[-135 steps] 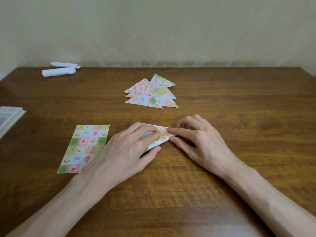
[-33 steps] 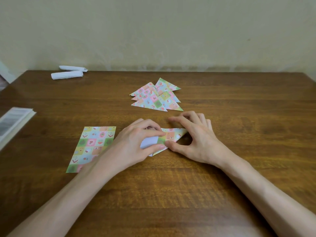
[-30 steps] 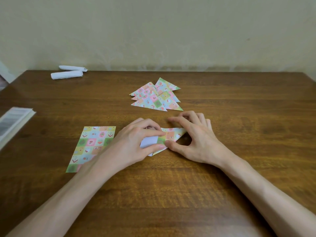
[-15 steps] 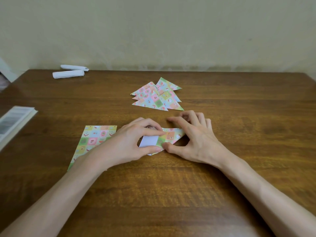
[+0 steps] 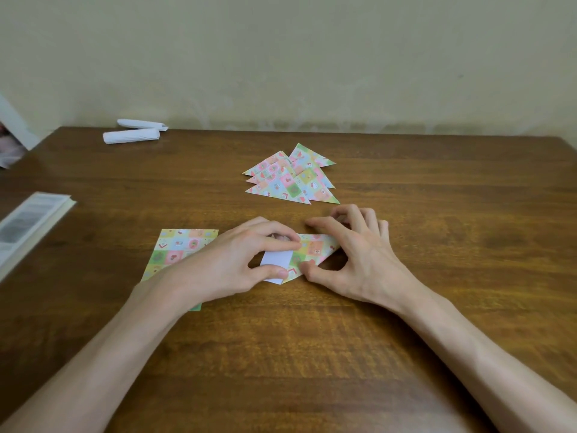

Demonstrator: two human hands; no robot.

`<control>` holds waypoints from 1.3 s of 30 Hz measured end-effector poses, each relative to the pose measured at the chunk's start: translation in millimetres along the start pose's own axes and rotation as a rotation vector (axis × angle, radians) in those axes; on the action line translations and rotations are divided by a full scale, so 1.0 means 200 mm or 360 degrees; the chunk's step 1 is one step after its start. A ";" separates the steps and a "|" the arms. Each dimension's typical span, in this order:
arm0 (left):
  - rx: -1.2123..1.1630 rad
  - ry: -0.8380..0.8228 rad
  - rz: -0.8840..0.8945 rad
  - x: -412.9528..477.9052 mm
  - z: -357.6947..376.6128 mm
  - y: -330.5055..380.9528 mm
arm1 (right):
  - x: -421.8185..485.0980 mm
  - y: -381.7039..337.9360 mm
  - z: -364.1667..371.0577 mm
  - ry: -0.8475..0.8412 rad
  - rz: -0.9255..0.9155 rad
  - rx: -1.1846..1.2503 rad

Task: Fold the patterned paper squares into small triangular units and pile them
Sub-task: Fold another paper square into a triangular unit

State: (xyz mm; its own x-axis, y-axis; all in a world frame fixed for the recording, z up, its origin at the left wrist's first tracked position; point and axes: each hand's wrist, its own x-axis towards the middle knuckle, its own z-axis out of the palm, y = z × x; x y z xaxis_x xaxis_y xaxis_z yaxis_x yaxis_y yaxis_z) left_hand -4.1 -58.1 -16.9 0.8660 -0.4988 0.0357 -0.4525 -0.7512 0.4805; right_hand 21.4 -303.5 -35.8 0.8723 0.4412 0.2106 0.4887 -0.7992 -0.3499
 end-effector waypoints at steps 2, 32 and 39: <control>0.0011 0.0003 -0.0005 0.00 0.00 0.00 | -0.01 0.00 0.00 0.0006 -0.0007 -0.0025; 0.0115 -0.0113 0.0002 -0.02 -0.03 -0.01 | -0.03 -0.09 0.04 0.0075 -0.0020 0.0057; 0.0107 -0.0118 0.0016 -0.02 -0.03 -0.01 | -0.03 -0.10 0.05 0.0094 -0.0042 0.0057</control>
State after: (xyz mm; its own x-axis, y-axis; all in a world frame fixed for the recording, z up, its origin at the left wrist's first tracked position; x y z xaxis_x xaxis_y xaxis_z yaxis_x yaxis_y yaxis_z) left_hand -5.9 -51.4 -12.2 0.8443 -0.5352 -0.0260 -0.4765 -0.7722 0.4204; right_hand 6.8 -286.7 -39.0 0.8573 0.4362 0.2735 0.5127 -0.7721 -0.3756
